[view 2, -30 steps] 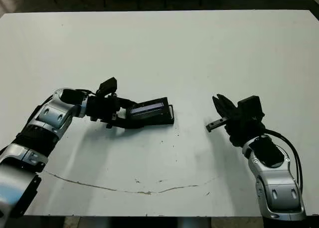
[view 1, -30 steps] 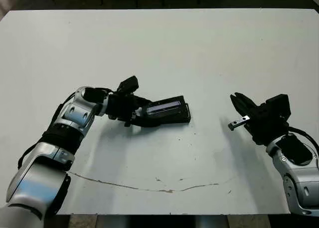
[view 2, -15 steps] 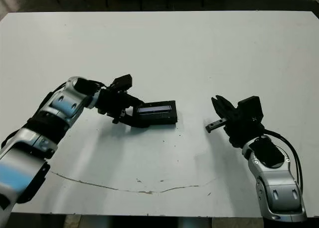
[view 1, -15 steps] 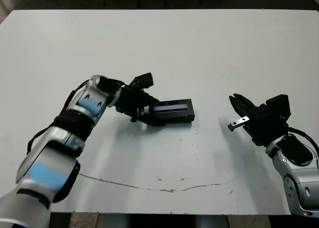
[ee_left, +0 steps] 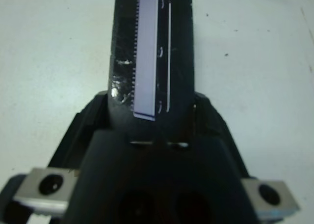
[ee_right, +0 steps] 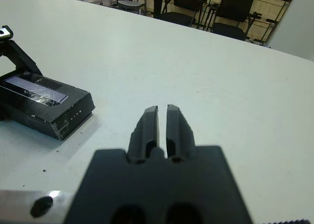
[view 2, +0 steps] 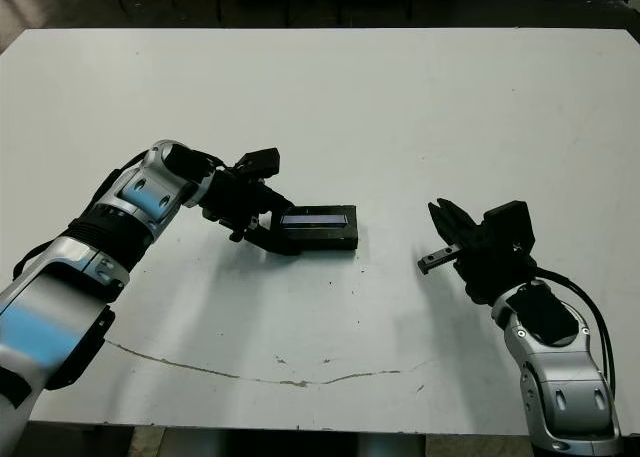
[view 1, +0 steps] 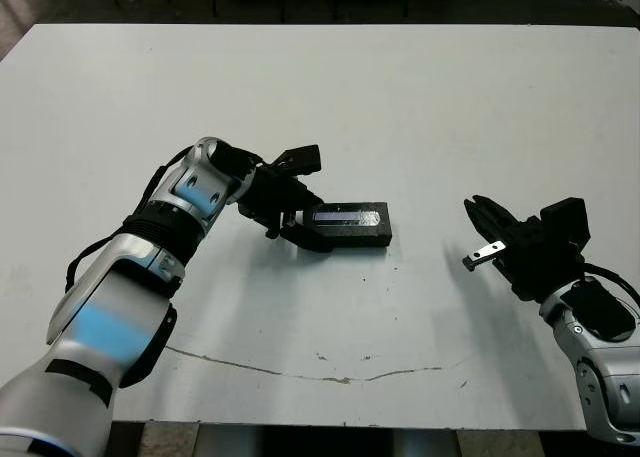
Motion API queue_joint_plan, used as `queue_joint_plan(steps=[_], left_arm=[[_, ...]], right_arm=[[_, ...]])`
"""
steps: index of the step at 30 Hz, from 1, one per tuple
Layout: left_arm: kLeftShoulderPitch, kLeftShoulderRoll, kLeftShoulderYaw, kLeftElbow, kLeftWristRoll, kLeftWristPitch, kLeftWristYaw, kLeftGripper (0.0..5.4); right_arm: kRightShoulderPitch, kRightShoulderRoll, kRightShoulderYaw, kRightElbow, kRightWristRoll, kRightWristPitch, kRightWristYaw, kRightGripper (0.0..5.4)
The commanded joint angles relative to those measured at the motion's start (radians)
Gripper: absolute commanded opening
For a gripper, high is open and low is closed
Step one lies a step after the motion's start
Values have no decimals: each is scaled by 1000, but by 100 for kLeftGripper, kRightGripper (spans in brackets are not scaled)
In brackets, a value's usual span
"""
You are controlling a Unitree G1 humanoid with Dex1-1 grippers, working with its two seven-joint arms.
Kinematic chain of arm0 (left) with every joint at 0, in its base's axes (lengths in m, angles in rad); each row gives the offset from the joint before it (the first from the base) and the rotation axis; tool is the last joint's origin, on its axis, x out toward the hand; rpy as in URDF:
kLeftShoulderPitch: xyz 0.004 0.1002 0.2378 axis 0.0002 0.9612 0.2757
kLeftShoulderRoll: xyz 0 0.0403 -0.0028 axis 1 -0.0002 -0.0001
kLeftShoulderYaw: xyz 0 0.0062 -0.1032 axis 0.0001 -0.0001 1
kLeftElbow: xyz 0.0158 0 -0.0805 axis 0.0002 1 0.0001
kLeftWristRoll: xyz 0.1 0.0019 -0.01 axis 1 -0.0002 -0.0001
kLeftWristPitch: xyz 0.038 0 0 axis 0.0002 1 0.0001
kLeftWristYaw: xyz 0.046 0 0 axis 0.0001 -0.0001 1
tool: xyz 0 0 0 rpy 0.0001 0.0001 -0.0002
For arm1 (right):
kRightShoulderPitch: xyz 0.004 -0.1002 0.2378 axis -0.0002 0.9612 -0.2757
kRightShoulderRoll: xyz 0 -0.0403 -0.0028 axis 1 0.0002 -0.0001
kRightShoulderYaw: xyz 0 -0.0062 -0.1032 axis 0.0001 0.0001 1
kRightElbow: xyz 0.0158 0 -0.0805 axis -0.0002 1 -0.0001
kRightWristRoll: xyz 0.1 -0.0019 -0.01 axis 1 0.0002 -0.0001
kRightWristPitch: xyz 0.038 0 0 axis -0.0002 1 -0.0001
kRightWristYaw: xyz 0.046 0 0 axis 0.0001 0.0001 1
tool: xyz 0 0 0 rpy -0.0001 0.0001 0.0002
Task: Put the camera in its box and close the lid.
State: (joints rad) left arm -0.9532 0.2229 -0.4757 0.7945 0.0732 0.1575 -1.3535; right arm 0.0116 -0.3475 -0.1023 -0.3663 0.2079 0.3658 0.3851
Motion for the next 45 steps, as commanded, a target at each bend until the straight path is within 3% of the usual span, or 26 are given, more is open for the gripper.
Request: queue_joint_plan(steps=[1, 14, 27, 38, 42, 45], left_arm=[[69, -40, -72, 4, 54, -32, -18, 318], [121, 50, -49, 11, 63, -160, 1, 539], [320, 317, 125, -107, -19, -223, 73, 539], [490, 470, 229, -326, -74, -147, 127, 539], [594, 446, 360, -541, -163, -40, 280, 539], [704, 306, 482, -816, -258, 72, 526, 511]], right_arm=[[13, -1, 4, 4, 2, 5, -1, 0], [-10, -3, 30, -6, -4, 42, -16, 0], [0, -4, 39, -26, 3, 41, -7, 0], [-2, 10, 51, -39, 2, 28, -16, 0], [-4, 18, 51, -34, 6, 16, -18, 0], [-10, 28, 54, -17, 2, -3, -21, 0]])
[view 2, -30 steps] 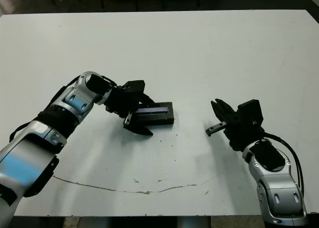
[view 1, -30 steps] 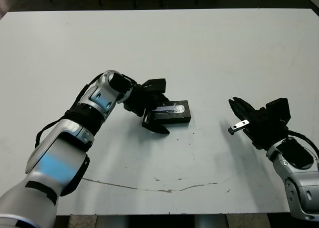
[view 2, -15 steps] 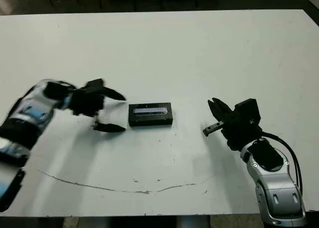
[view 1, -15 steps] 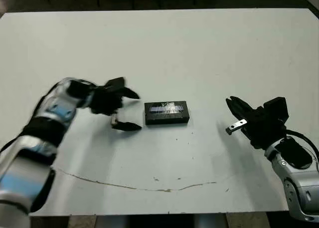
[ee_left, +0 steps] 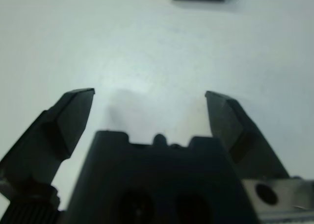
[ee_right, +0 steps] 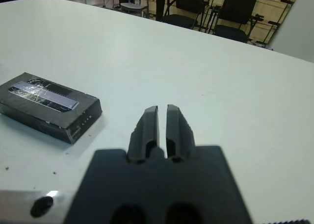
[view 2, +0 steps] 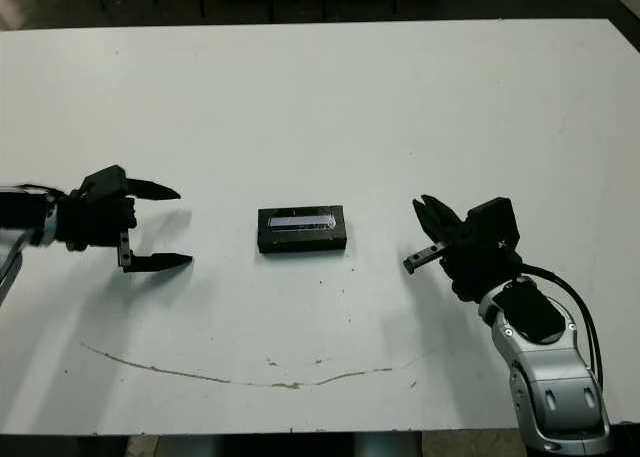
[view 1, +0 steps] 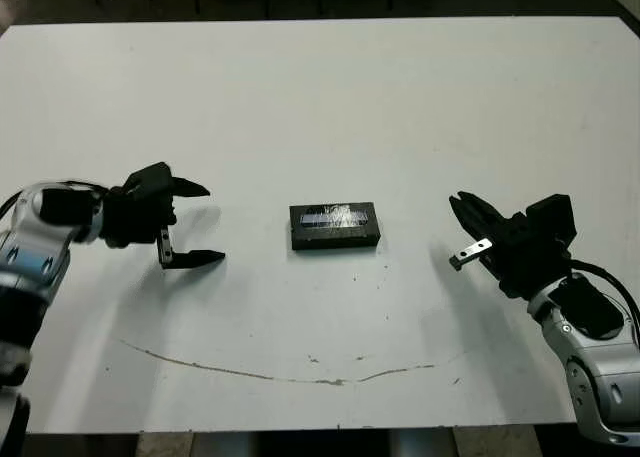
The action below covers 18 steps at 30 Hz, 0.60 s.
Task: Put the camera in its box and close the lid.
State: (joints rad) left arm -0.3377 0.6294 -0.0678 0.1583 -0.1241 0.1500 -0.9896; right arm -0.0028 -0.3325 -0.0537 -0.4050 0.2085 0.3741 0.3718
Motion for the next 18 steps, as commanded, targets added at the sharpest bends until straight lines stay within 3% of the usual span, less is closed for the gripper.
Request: queue_joint_plan(steps=[1, 6, 10, 13, 18], left_arm=[[114, -147, 93, -250, -82, 99, 229, 496], [164, -347, 63, -539, -128, 164, 481, 404], [147, -466, -40, -659, -122, 261, 618, 333], [128, -530, -126, -675, -107, 346, 692, 277], [117, -613, -253, -588, -56, 392, 765, 183]], right_arm=[[2, 17, 7, 25, -3, -13, -13, 0], [-15, 39, 10, 34, -3, 0, -36, 0], [-31, 56, -1, 73, 23, -40, -21, 0], [-36, 61, -7, 77, 37, -33, -24, 0], [-27, 59, -7, 70, 29, -27, -36, 0]])
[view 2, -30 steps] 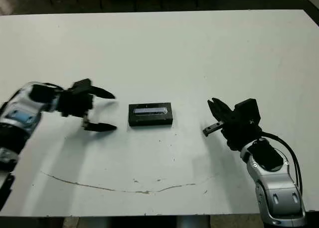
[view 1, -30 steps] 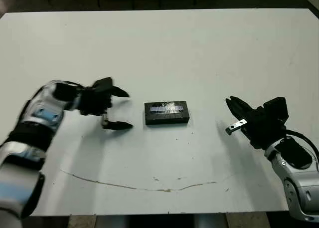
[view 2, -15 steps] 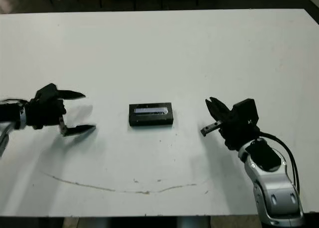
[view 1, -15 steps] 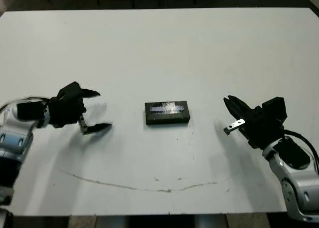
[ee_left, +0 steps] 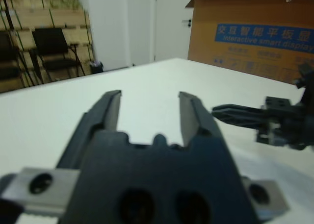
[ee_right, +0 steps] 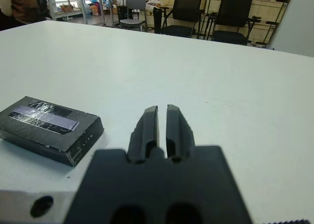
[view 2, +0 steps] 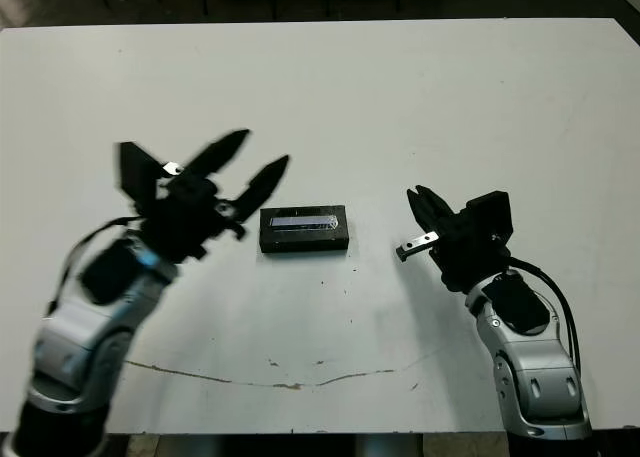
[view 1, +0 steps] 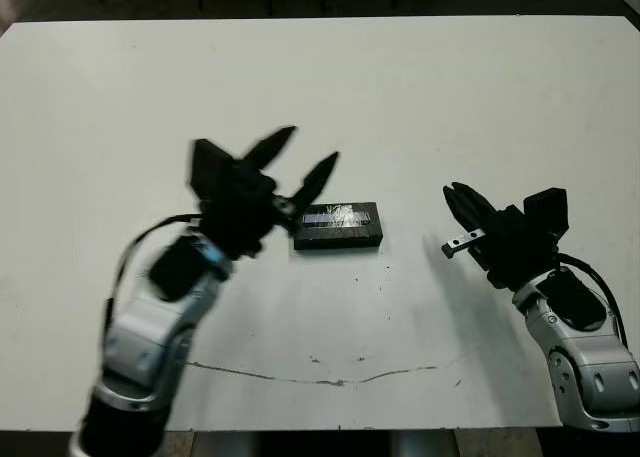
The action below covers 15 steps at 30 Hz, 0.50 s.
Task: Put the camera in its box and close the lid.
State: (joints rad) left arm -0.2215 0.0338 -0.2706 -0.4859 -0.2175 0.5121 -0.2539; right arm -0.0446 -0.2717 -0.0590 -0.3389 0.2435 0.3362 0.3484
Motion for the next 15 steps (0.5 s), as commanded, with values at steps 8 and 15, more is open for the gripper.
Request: queue_joint_plan(steps=[8, 15], left_arm=[[15, -84, -177, 223, 171, 81, 146, 34], [26, -142, -137, 363, 158, 165, 159, 1]], right_arm=[[29, -7, 5, -15, -34, 22, -34, 0], [34, 4, 0, -9, -13, 14, -30, 0]])
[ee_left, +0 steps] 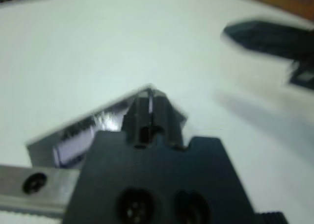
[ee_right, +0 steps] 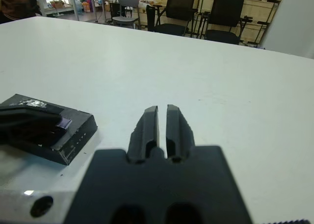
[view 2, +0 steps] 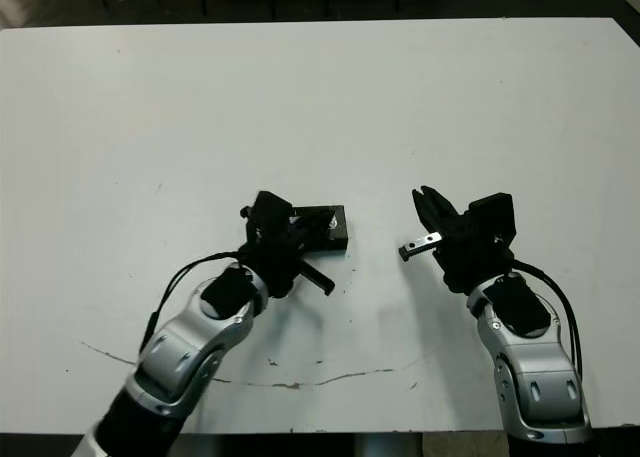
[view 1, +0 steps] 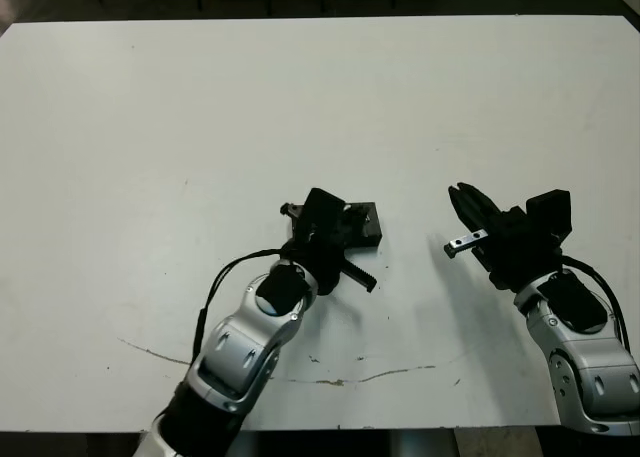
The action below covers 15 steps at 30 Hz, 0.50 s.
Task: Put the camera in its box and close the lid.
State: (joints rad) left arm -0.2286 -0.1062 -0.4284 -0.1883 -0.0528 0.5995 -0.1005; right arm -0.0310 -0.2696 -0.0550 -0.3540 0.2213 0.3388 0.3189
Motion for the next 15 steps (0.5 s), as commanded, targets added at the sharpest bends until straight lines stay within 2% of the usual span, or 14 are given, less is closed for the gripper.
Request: queue_joint_plan(steps=[1, 11, 15], left_arm=[[36, -9, 32, 79, -14, 98, 5, 1], [68, -11, 57, 94, -28, 217, 11, 1], [97, -9, 81, 42, -53, 206, 6, 1]], right_arm=[[21, 3, -6, 6, 17, 12, 4, 0], [12, 0, -8, 11, 52, 20, 9, 0], [13, 1, -2, 5, 45, 19, 2, 0]])
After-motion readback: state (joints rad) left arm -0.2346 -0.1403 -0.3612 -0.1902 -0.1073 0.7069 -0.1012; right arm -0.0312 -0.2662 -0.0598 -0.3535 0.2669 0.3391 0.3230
